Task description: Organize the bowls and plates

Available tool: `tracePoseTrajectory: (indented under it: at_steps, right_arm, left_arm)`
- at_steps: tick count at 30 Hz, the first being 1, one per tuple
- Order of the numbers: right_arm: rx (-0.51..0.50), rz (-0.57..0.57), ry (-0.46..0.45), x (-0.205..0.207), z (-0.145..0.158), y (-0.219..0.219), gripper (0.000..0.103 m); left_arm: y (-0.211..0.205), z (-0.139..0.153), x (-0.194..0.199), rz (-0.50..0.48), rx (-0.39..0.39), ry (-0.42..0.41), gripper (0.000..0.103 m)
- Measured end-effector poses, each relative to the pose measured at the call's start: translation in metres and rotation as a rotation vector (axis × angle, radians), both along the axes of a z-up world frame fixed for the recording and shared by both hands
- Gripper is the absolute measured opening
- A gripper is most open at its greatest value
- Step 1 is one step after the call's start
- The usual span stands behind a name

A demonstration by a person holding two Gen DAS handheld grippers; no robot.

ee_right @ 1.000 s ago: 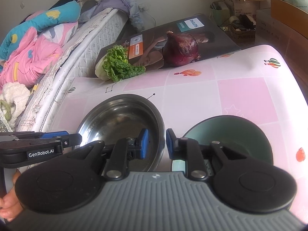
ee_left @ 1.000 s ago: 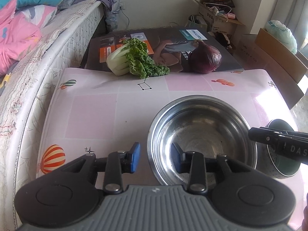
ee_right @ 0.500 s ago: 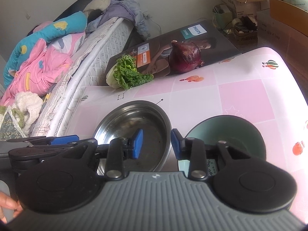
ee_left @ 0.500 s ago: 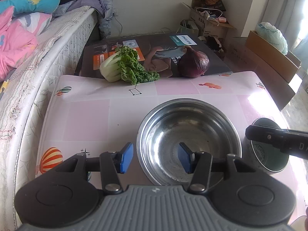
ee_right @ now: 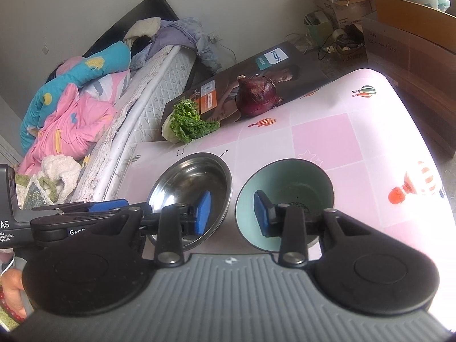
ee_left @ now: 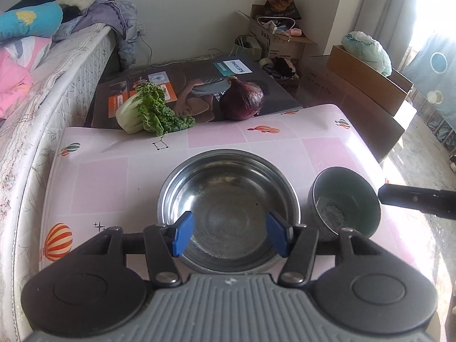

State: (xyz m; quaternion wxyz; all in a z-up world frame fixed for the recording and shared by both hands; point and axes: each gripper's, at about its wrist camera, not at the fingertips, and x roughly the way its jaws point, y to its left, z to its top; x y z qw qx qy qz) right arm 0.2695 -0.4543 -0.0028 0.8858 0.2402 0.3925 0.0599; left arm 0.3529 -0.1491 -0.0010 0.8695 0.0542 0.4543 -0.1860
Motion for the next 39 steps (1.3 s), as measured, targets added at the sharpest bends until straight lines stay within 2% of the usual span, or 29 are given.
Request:
tracePoseTrajectory:
  at_steps: [4,11,14,22,29,32,37,39]
  right_arm:
    - [-0.002,-0.057,0.022,-0.010,0.000,-0.028,0.034]
    - [0.066,-0.103,0.112,-0.001,-0.025,-0.066,0.034]
    - [0.080,-0.103,0.141,0.011,-0.036,-0.072,0.034]
    - [0.061,-0.080,0.183,0.044,-0.060,-0.078,0.034]
    - [0.043,-0.043,0.205,0.067,-0.075,-0.072,0.033]
    - [0.050,-0.037,0.208,0.073,-0.083,-0.070,0.030]
    - [0.088,-0.019,0.218,0.081,-0.096,-0.070,0.015]
    - [0.079,-0.015,0.222,0.083,-0.100,-0.067,0.012]
  left_arm:
    - [-0.018,0.004,-0.008,-0.050,-0.048,0.033,0.058]
    - [-0.066,-0.002,-0.013,-0.112,-0.060,0.085,0.056]
    - [-0.080,-0.007,-0.010,-0.116,-0.068,0.122,0.049]
    - [-0.099,-0.028,0.003,-0.074,-0.074,0.224,0.028]
    - [-0.107,-0.042,0.010,-0.011,-0.038,0.245,0.026]
    - [-0.111,-0.046,0.012,0.002,-0.020,0.242,0.026]
    - [-0.115,-0.052,0.017,0.028,-0.003,0.242,0.027]
    - [-0.116,-0.054,0.018,0.036,0.000,0.242,0.027]
